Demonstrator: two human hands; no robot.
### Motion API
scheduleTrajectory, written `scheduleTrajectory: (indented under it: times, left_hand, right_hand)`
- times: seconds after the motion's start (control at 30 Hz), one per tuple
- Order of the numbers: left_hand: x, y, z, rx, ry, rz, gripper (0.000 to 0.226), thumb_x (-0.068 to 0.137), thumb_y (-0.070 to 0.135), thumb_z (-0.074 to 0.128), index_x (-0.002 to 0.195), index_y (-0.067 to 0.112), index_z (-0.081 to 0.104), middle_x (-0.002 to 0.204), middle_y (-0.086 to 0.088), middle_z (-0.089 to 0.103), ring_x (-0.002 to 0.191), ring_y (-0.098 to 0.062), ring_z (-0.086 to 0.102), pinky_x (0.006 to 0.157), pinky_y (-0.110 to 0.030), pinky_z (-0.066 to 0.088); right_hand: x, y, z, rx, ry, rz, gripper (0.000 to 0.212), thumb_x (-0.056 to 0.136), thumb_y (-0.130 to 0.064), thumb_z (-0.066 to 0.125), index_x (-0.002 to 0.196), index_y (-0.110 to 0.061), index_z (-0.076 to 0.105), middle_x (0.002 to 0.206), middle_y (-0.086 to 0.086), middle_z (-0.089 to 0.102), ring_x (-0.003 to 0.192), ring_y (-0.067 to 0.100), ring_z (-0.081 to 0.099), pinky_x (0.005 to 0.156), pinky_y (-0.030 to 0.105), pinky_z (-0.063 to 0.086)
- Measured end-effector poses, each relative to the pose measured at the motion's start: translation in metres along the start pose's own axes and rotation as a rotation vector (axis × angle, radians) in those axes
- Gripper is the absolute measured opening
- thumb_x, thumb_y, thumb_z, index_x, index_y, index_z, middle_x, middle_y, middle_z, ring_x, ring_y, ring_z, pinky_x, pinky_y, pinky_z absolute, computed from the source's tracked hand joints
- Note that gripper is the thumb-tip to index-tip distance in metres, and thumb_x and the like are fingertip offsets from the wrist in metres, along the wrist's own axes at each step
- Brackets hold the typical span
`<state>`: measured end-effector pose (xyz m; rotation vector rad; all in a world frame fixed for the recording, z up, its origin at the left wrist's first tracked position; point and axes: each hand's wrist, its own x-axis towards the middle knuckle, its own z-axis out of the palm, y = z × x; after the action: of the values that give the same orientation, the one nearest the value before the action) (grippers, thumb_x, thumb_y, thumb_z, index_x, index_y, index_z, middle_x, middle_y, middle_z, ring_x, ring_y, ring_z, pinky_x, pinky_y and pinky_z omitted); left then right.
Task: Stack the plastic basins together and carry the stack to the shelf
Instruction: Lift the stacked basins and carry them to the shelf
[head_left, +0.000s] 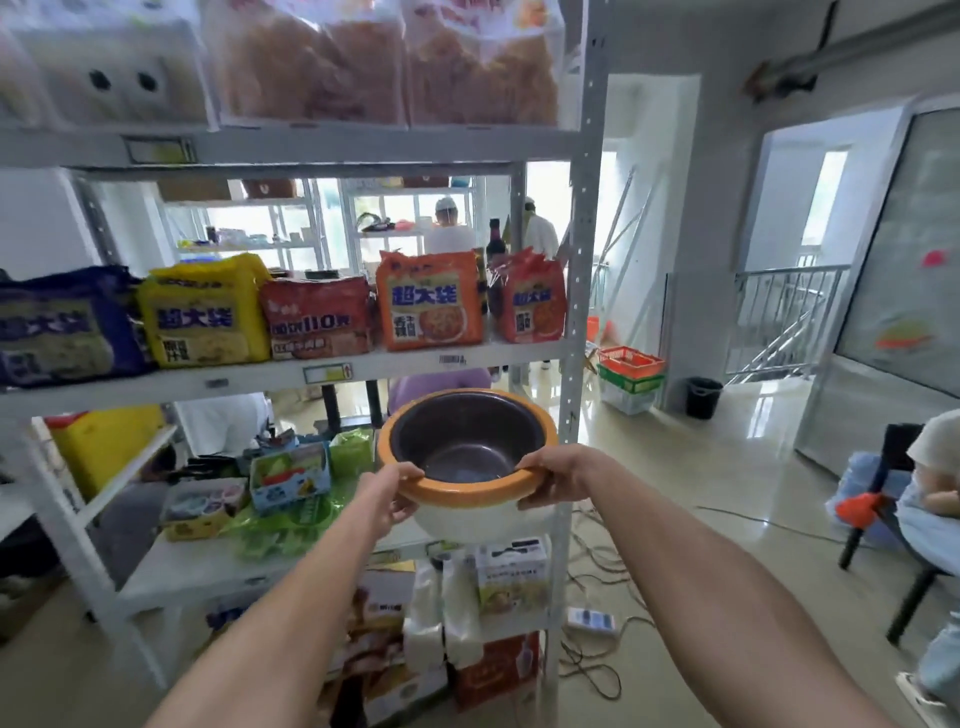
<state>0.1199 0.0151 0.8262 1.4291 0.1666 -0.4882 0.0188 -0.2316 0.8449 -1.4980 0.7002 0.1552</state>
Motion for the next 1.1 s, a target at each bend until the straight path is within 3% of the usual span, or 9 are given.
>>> scheduleTrajectory:
  times: [0.17,0.33,0.47,0.67,0.77,0.83,0.93,1.03,1.1]
  left_hand:
    - [0.007,0.010,-0.013,0.019,-0.024,0.015,0.026,0.075,-0.003,0.072,0.097,0.003,0.060,0.077,-0.013,0.065,0.069,-0.024,0.063,0.076,-0.038,0.056]
    - [0.033,0.003,-0.026,-0.016,-0.057,-0.092,0.021,0.075,-0.006,0.071,0.089,0.005,0.058,0.077,-0.013,0.064,0.070,-0.024,0.064,0.068,-0.036,0.054]
    - [0.073,-0.009,-0.024,-0.042,-0.039,-0.142,0.029,0.075,-0.011,0.070,0.095,0.005,0.056,0.078,-0.014,0.063,0.069,-0.024,0.063,0.061,-0.035,0.053]
    - [0.170,-0.035,-0.010,-0.063,0.005,-0.227,0.026,0.078,-0.019,0.065,0.082,0.005,0.055,0.076,-0.014,0.061,0.070,-0.023,0.058,0.068,-0.036,0.051]
    - [0.237,-0.050,0.000,-0.074,0.030,-0.272,0.028,0.083,-0.019,0.060,0.079,0.007,0.051,0.080,-0.012,0.058,0.072,-0.021,0.057,0.074,-0.037,0.051]
    - [0.285,-0.059,0.006,-0.065,0.044,-0.303,0.027,0.084,-0.019,0.059,0.079,0.007,0.052,0.081,-0.012,0.058,0.072,-0.021,0.056,0.078,-0.039,0.051]
    - [0.353,-0.073,0.012,-0.061,0.072,-0.338,0.030,0.081,-0.019,0.061,0.099,0.005,0.057,0.084,-0.014,0.061,0.074,-0.023,0.059,0.073,-0.040,0.053]
    - [0.405,-0.092,0.015,-0.032,0.111,-0.370,0.064,0.076,-0.020,0.064,0.136,-0.003,0.047,0.086,-0.017,0.063,0.074,-0.026,0.061,0.070,-0.043,0.054]
    - [0.430,-0.105,0.016,-0.028,0.134,-0.386,0.075,0.076,-0.019,0.064,0.145,-0.005,0.041,0.087,-0.017,0.063,0.074,-0.026,0.061,0.062,-0.042,0.053]
  right_hand:
    - [0.003,-0.001,0.016,0.037,-0.002,-0.008,0.035,0.089,-0.007,0.069,0.120,0.004,0.057,0.101,0.021,0.061,0.103,0.035,0.069,0.084,0.053,0.061]
    - [0.033,0.004,0.022,-0.032,0.029,-0.002,0.044,0.088,-0.014,0.072,0.126,0.003,0.058,0.103,0.021,0.064,0.096,0.034,0.073,0.082,0.048,0.063]
    - [0.077,0.011,0.021,-0.070,0.053,-0.021,0.038,0.090,-0.012,0.068,0.125,0.001,0.058,0.101,0.020,0.066,0.106,0.034,0.072,0.085,0.048,0.062]
    - [0.183,0.021,0.018,-0.109,0.049,-0.028,0.019,0.092,-0.011,0.066,0.109,-0.003,0.061,0.091,0.015,0.065,0.082,0.023,0.068,0.061,0.034,0.063]
    - [0.262,0.025,0.016,-0.123,0.020,0.020,0.013,0.090,-0.012,0.069,0.100,-0.005,0.065,0.080,0.012,0.069,0.073,0.020,0.069,0.083,0.043,0.063]
    - [0.314,0.023,0.014,-0.108,-0.011,0.051,0.010,0.090,-0.009,0.068,0.099,-0.007,0.064,0.083,0.012,0.069,0.078,0.022,0.069,0.091,0.045,0.060]
    - [0.386,0.020,0.013,-0.088,-0.060,0.106,0.022,0.090,-0.008,0.069,0.112,-0.007,0.063,0.101,0.015,0.068,0.093,0.026,0.069,0.093,0.046,0.059]
    - [0.449,0.029,0.010,-0.119,-0.092,0.190,0.030,0.089,-0.011,0.070,0.117,-0.009,0.061,0.100,0.013,0.067,0.089,0.024,0.069,0.087,0.040,0.061]
    - [0.478,0.037,0.010,-0.136,-0.115,0.241,0.030,0.089,-0.012,0.070,0.117,-0.010,0.061,0.096,0.012,0.068,0.083,0.021,0.069,0.076,0.034,0.061]
